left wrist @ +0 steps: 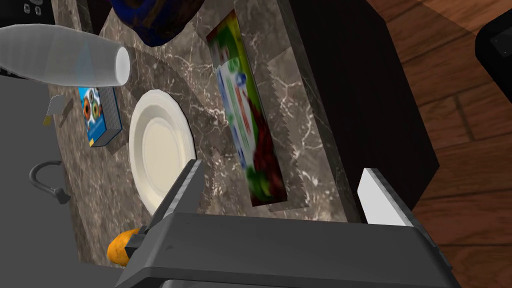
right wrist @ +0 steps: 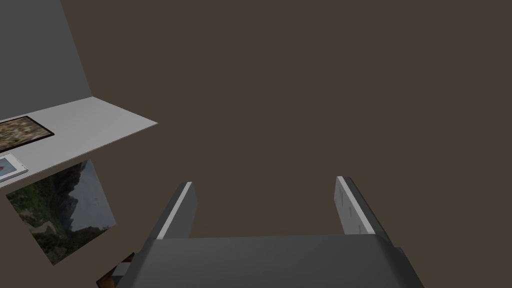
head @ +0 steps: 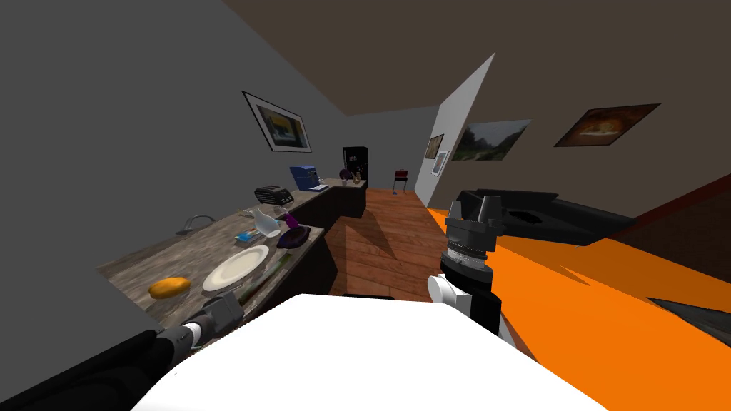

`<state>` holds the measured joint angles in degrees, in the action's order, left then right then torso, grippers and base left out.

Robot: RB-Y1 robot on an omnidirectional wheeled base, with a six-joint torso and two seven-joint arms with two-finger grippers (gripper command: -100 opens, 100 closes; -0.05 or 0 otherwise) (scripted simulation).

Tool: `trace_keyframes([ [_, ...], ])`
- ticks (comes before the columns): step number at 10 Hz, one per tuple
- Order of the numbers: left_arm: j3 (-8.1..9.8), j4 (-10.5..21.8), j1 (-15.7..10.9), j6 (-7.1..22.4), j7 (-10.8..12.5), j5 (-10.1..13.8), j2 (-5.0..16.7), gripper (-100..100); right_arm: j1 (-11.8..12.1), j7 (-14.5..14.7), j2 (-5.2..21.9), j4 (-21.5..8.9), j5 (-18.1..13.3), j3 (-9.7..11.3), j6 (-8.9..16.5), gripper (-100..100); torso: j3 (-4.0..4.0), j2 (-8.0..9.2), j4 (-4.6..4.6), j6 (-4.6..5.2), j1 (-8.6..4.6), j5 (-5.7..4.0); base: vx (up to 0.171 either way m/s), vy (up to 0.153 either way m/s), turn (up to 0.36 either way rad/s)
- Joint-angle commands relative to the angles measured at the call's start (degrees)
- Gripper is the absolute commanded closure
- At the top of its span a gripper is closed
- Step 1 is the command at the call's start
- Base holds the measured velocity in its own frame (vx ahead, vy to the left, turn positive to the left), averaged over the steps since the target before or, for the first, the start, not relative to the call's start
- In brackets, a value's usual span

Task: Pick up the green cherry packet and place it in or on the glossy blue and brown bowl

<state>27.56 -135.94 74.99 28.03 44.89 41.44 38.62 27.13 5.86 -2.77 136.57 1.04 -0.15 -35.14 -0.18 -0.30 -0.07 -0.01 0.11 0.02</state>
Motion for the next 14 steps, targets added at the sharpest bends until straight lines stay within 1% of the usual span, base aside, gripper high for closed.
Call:
trace_keyframes([
  [1, 0.58, 0.29, 1.18, 2.86, 1.98, 2.27, 0.81, -100, 0.0, 0.0, 0.0, 0.0, 0.0, 0.0, 0.0, 0, 0.0, 0.0, 0.0, 0.0, 0.0, 0.0, 0.136, 0.024, -0.04],
  [2, 0.58, 0.29, 1.18, 4.17, 1.98, 2.27, 0.81, -100, 0.0, 0.0, 0.0, 0.0, 0.0, 0.0, 0.0, 0, -0.04, -0.09, -0.01, 0.0, 0.02, 0.01, 0.118, 0.015, -0.023],
  [3, 1.14, 0.56, 1.92, 5.89, 3.72, 4.23, 1.56, -100, 0.0, 0.0, 0.0, 0.0, 0.0, 0.0, 0.0, 0, -0.03, -0.05, -0.01, 0.0, -0.02, 0.0, 0.118, 0.031, -0.026],
  [4, 1.14, 0.56, 1.92, 7.29, 3.72, 4.23, 1.56, -100, 0.0, 0.0, 0.0, 0.0, 0.0, 0.0, 0.0, 0, -0.03, -0.06, -0.01, 0.0, 0.03, 0.01, 0.103, 0.045, -0.015],
  [5, 1.63, 0.86, 2.58, 9.11, 5.39, 6.14, 2.23, -100, 0.0, 0.0, 0.0, 0.0, 0.0, 0.0, 0.0, 0, -0.01, -0.01, 0.0, 0.0, 0.08, 0.02, 0.125, 0.042, -0.023],
  [6, 1.63, 0.86, 2.58, 10.34, 5.39, 6.14, 2.23, -100, 0.0, 0.0, 0.0, 0.0, 0.0, 0.0, 0.0, 0, -0.03, -0.06, -0.01, 0.0, 0.09, 0.03, 0.113, 0.04, -0.011],
  [7, 2.05, 1.19, 3.14, 12.01, 6.98, 7.99, 2.84, -100, 0.0, 0.0, 0.0, 0.0, 0.0, 0.0, 0.0, 0, -0.02, -0.03, -0.01, 0.0, 0.08, 0.02, 0.128, 0.044, -0.014],
  [8, 2.05, 1.19, 3.14, 13.29, 6.98, 7.99, 2.84, -100, 0.0, 0.0, 0.0, 0.0, 0.0, 0.0, 0.0, 0, -0.04, -0.07, -0.01, 0.0, 0.08, 0.02, 0.115, 0.041, -0.006],
  [9, 2.4, 1.53, 3.62, 14.91, 8.49, 9.75, 3.37, -100, 0.0, 0.0, 0.0, 0.0, 0.0, 0.0, 0.0, 0, -0.03, -0.04, -0.01, 0.0, 0.07, 0.02, 0.146, 0.06, -0.007],
  [10, 2.4, 1.53, 3.62, 16.12, 8.49, 9.75, 3.37, -100, 0.01, 0.0, 0.0, 0.0, 0.0, 0.0, 0.0, 0, -0.07, -0.13, -0.02, 0.0, 0.14, 0.04, 0.113, 0.05, -0.007],
  [11, 2.68, 1.88, 4.02, 18.14, 9.91, 11.42, 3.84, -100, 0.0, 0.0, 0.0, 0.0, 0.0, 0.0, 0.0, 0, -0.03, -0.04, -0.02, 0.0, 0.11, 0.03, 0.109, 0.057, 0.002],
  [12, 2.68, 1.88, 4.02, 18.81, 9.91, 11.42, 3.84, -100, 0.0, 0.0, 0.0, 0.0, 0.0, 0.0, 0.0, 0, -0.01, -0.02, 0.0, 0.0, 0.13, 0.03, 0.094, 0.054, -0.002],
  [13, 2.9, 2.24, 4.35, 20.92, 11.23, 12.99, 4.24, -100, 0.0, 0.0, 0.0, 0.0, 0.0, 0.0, 0.0, 0, 0.02, 0.04, 0.01, 0.0, 0.12, 0.04, 0.117, 0.057, 0.003],
  [14, 2.9, 2.24, 4.35, 21.34, 11.23, 12.99, 4.24, -100, 0.0, 0.0, 0.0, 0.0, 0.0, 0.0, 0.0, 0, -0.01, -0.01, 0.0, -0.01, 0.13, 0.04, 0.102, 0.04, 0.001],
])
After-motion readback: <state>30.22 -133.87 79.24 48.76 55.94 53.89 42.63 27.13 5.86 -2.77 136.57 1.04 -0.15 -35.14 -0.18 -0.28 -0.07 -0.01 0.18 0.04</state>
